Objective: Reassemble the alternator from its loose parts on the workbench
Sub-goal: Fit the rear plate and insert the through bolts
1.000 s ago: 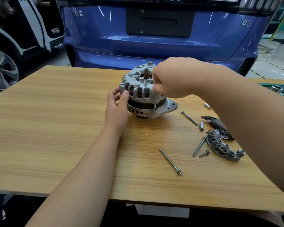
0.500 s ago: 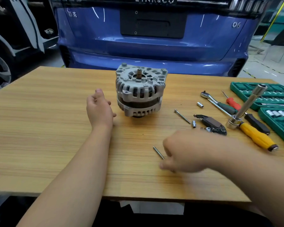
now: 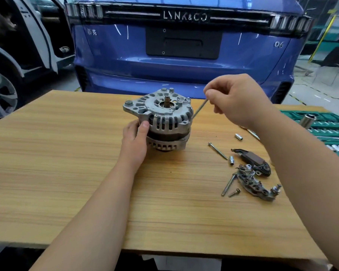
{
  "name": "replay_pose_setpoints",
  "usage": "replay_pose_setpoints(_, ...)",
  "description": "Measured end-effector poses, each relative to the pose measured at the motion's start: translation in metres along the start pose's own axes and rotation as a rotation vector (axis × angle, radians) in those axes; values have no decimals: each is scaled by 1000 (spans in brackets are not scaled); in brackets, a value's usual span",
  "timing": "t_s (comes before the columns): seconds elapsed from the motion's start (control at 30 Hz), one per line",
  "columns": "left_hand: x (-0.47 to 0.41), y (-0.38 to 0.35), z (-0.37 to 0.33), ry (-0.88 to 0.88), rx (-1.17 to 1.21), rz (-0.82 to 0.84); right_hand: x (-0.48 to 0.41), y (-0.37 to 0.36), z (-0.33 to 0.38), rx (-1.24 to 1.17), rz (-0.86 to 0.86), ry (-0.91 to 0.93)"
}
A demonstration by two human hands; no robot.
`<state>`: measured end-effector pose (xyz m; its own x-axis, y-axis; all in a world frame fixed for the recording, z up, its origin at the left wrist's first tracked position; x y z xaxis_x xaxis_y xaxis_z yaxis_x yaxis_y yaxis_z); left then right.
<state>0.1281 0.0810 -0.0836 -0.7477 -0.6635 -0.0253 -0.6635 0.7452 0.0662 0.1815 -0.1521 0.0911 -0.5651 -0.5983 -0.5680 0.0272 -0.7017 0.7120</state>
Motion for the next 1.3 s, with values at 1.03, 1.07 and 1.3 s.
replay_pose_setpoints(1.03, -3, -1, -3, 27, 17, 8, -27, -81, 23, 659, 513, 124)
replay_pose_setpoints(1.07, -3, -1, -4, 24, 6, 13, -28, -81, 22, 696, 527, 115)
replay_pose_setpoints(1.3, -2, -1, -4, -12, -32, 18, -24, -88, 25, 695, 641, 211)
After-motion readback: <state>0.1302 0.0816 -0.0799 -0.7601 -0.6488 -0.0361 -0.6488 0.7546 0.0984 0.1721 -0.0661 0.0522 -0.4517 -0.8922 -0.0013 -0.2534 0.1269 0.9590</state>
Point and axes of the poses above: each hand's wrist, its own x-axis away from the middle knuckle, its own y-axis out of the back of the hand, z = x × y, the point moved 10 cm from there along -x, towards the middle knuckle, and after that the axes turned 10 degrees about y, right-handed, at the moved point
